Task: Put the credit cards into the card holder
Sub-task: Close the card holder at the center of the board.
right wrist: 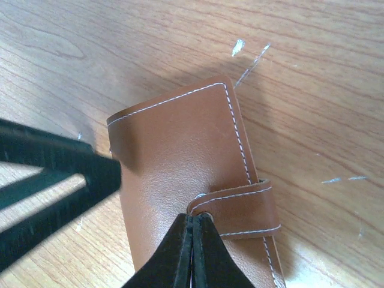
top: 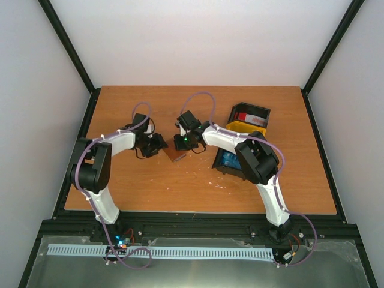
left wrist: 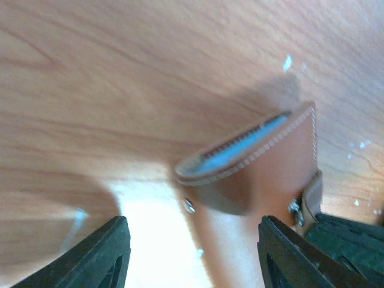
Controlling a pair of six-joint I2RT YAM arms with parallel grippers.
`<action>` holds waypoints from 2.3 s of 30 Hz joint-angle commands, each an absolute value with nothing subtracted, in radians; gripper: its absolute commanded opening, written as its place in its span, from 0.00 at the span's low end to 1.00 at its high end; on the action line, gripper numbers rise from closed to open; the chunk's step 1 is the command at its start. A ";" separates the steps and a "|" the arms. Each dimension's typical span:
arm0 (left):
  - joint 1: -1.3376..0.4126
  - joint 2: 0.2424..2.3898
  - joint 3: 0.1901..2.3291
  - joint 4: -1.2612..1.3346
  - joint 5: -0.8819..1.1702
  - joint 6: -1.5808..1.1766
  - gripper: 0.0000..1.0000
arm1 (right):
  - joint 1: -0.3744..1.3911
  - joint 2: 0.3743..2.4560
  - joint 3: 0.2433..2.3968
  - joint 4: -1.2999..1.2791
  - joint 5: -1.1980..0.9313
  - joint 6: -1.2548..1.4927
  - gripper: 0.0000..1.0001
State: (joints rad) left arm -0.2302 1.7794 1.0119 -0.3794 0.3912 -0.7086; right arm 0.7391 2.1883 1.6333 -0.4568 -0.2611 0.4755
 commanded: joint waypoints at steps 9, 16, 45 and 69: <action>-0.179 1.892 1.133 -0.354 0.457 -0.567 0.63 | 0.720 2.157 1.633 -0.454 -0.263 0.476 0.03; -0.179 1.947 1.158 -0.359 0.518 -0.518 0.44 | 0.717 2.169 1.652 -0.471 -0.294 0.461 0.03; -0.187 1.968 1.089 -0.382 0.477 -0.543 0.36 | 0.718 2.246 1.717 -0.542 -0.333 0.428 0.03; -0.190 1.983 1.081 -0.387 0.469 -0.551 0.35 | 0.719 2.279 1.753 -0.603 -0.354 0.421 0.03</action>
